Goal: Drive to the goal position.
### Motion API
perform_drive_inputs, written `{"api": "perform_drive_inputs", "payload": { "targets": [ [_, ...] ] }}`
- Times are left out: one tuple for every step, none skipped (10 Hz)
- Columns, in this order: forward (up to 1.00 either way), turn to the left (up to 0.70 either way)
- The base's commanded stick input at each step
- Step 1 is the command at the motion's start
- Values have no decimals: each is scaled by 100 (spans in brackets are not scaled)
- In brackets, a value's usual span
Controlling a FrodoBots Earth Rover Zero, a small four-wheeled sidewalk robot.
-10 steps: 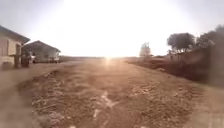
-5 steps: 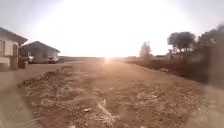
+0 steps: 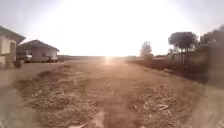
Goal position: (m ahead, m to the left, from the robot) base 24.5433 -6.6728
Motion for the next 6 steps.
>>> {"api": "perform_drive_inputs", "payload": {
  "targets": [
    [70,-35],
    [70,-29],
    [70,0],
    [70,0],
    [70,0],
    [70,0]
  ]
}}
